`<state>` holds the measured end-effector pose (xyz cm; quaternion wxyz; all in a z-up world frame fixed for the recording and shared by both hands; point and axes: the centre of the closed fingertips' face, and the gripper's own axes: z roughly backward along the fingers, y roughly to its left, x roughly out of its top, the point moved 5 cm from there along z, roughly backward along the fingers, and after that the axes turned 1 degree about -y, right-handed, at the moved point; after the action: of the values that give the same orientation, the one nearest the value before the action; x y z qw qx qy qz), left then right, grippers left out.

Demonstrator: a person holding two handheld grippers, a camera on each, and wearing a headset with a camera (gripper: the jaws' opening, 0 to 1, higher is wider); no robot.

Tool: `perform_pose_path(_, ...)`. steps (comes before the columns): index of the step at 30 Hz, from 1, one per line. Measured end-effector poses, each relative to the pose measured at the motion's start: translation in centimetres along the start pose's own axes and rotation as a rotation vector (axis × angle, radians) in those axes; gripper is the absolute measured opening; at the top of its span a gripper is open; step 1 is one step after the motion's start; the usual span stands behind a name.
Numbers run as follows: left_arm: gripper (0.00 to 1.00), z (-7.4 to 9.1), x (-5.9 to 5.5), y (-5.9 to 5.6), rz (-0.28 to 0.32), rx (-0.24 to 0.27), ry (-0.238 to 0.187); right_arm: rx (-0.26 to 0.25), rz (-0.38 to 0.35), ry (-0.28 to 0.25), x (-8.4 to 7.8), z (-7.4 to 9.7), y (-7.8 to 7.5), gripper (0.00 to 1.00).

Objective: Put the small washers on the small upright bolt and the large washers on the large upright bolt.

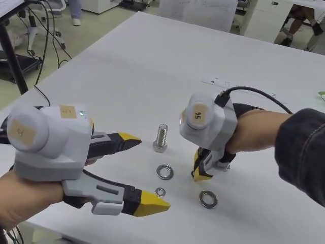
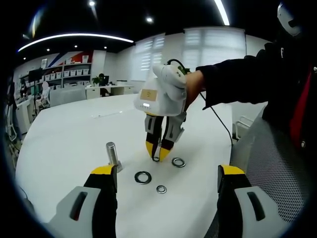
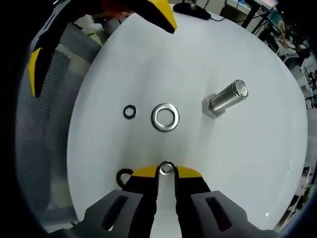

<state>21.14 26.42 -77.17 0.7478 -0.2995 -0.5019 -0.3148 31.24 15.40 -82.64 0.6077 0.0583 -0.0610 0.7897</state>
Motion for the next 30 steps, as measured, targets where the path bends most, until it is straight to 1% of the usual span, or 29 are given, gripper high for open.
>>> perform_pose_path(5, 0.83, -0.1, 0.1, 0.0, -0.002, -0.003, -0.001, -0.008, -0.012, -0.009, 0.1, 0.9, -0.1, 0.14)
perform_pose_path(12, 0.83, -0.2, 0.2, -0.2, -0.004, -0.009, 0.000, -0.030, -0.022, -0.030, -0.1, 2.8, -0.1, 0.14)
perform_pose_path(20, 0.83, -0.4, 0.2, -0.2, -0.006, -0.015, 0.004, -0.071, -0.026, -0.038, -0.6, 5.0, -0.5, 0.14)
perform_pose_path(24, 0.83, -0.5, 0.4, -0.2, -0.009, -0.019, 0.005, -0.093, -0.034, -0.050, -0.8, 6.4, -0.5, 0.14)
perform_pose_path(30, 0.83, -0.6, 0.5, -0.3, -0.013, -0.024, 0.007, -0.129, -0.055, -0.058, -1.6, 8.2, -1.0, 0.14)
